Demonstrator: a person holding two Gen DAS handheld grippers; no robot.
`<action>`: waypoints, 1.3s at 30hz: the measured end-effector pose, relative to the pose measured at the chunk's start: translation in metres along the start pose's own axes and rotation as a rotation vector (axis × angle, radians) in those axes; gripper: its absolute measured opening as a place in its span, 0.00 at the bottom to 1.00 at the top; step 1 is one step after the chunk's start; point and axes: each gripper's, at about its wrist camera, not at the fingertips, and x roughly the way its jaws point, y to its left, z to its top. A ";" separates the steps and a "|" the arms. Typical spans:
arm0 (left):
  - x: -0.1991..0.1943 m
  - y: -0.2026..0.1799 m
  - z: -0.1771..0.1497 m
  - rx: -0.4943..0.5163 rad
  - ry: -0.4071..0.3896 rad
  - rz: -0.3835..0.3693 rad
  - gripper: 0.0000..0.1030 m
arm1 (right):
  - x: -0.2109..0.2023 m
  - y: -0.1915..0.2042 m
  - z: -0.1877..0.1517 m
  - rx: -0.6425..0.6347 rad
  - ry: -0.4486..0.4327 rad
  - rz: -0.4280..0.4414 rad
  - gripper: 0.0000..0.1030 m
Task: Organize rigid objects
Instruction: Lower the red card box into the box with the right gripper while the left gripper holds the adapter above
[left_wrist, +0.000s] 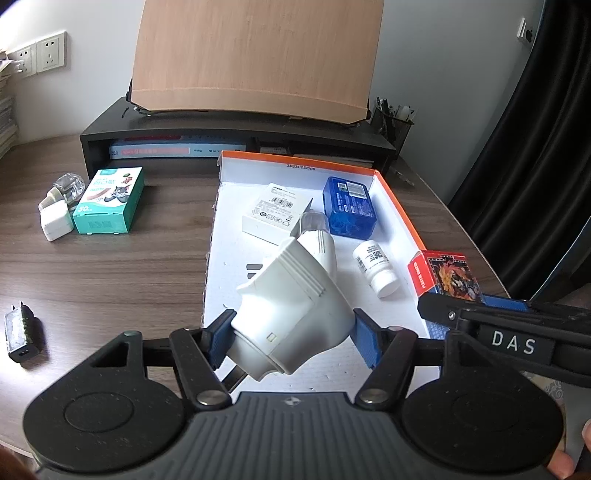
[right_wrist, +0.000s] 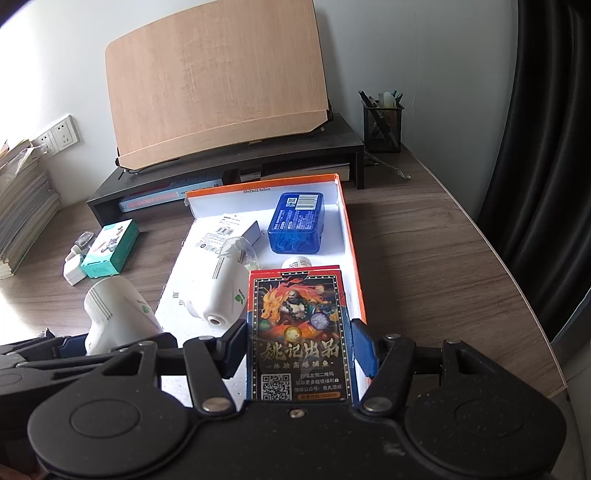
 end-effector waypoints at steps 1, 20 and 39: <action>0.001 0.000 0.000 0.000 0.001 0.000 0.65 | 0.001 0.000 0.000 -0.001 0.001 -0.001 0.70; 0.008 0.004 0.001 0.000 0.028 0.002 0.65 | 0.013 0.002 0.001 -0.005 0.037 0.001 0.70; 0.017 0.006 0.003 0.010 0.063 -0.010 0.65 | 0.022 0.001 0.003 0.003 0.058 0.000 0.70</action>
